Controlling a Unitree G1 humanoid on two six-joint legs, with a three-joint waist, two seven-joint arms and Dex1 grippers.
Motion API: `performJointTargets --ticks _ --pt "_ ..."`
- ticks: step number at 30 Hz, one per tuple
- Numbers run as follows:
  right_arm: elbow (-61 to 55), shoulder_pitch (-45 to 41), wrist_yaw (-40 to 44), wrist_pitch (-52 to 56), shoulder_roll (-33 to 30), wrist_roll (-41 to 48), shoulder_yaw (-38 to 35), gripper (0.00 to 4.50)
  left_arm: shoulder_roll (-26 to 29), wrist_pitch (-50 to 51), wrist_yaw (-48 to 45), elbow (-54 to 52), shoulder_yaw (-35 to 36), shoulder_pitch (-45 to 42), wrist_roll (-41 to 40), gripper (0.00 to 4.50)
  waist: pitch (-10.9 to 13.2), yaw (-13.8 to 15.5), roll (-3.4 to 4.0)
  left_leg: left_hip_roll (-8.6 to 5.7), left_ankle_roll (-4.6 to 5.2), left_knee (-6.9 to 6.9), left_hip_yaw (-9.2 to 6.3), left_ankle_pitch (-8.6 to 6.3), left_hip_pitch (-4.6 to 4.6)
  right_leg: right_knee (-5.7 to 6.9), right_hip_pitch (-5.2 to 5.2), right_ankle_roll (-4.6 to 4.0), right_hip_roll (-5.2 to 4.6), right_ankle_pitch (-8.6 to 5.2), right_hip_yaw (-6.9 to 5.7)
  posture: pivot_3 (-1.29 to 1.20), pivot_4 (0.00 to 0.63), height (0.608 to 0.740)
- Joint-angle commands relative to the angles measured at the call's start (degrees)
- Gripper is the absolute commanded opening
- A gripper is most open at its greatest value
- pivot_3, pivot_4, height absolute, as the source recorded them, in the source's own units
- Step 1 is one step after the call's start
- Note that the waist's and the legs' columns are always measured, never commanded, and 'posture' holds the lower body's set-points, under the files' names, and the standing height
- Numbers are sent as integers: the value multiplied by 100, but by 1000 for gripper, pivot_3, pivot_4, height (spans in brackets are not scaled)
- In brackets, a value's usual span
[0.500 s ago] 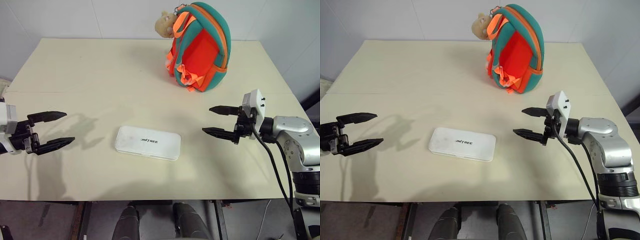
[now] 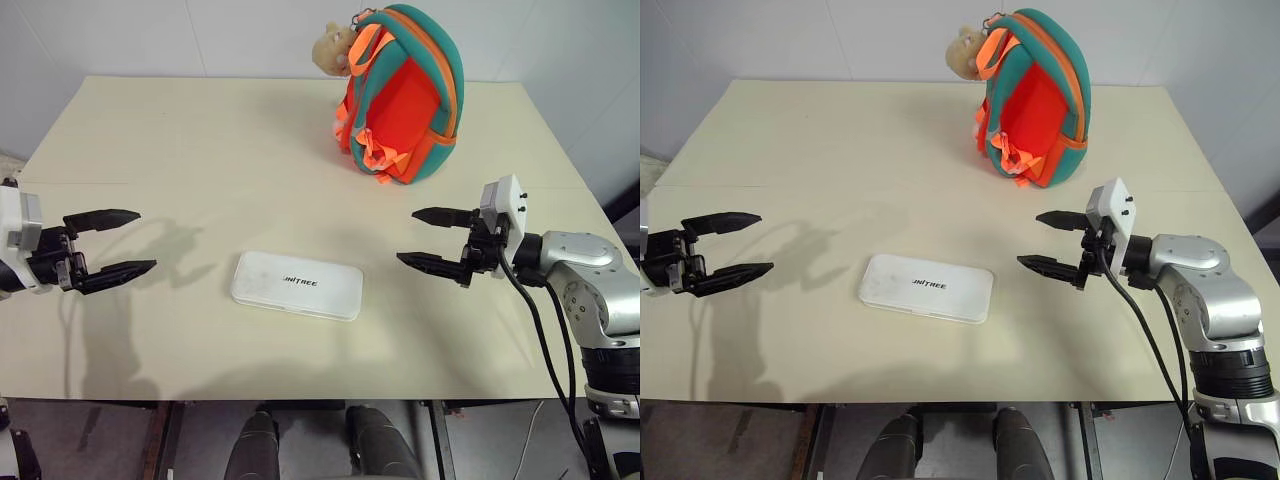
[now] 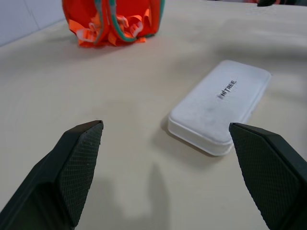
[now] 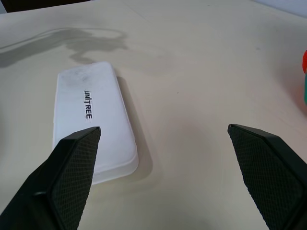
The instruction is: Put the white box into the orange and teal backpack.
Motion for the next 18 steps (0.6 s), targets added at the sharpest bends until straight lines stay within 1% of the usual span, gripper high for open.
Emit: performJointTargets --ticks 1,3,5,8,11,14,15,18 --pt "-354 71 -203 331 -163 -11 -2 4303 -24 -59 34 13 -50 -193 36 4500 0 1 0 0 0 0 0 0 0 0 0 0 0 0 0 0 150 740" --pt "-517 208 -249 567 -289 -60 95 3942 -85 -189 98 90 -98 -237 115 4500 0 9 0 0 0 0 0 0 0 2 0 0 0 0 0 0 150 740" --pt "-703 343 -188 583 -340 -20 112 3258 -82 -171 31 61 -183 -207 159 4500 0 10 0 0 0 0 0 0 0 1 -1 0 0 0 0 0 150 740" --pt "-840 366 -375 667 -227 8 104 2216 -197 -333 45 293 -365 -441 323 4500 0 10 0 -1 0 1 0 0 0 2 -1 1 0 0 0 0 150 740" --pt "-1030 488 -457 725 -184 59 125 1309 -270 -300 31 397 -577 -574 458 4500 0 5 0 -1 0 6 0 0 0 4 0 2 1 2 1 0 150 740" --pt "-1122 589 -530 765 -147 82 144 240 -344 -442 -49 665 -773 -752 631 4500 0 8 0 -1 0 6 0 0 0 5 1 3 1 2 0 0 150 740" --pt "-1147 622 -552 756 -141 73 156 32 -380 -499 -59 754 -819 -810 669 4500 0 7 0 0 0 6 -1 0 0 5 1 3 2 2 1 0 150 740" --pt "-1185 645 -650 784 -87 89 150 32 -499 -702 52 1003 -874 -990 775 4500 0 12 0 -1 0 6 -1 0 0 5 1 3 2 2 0 0 150 740"
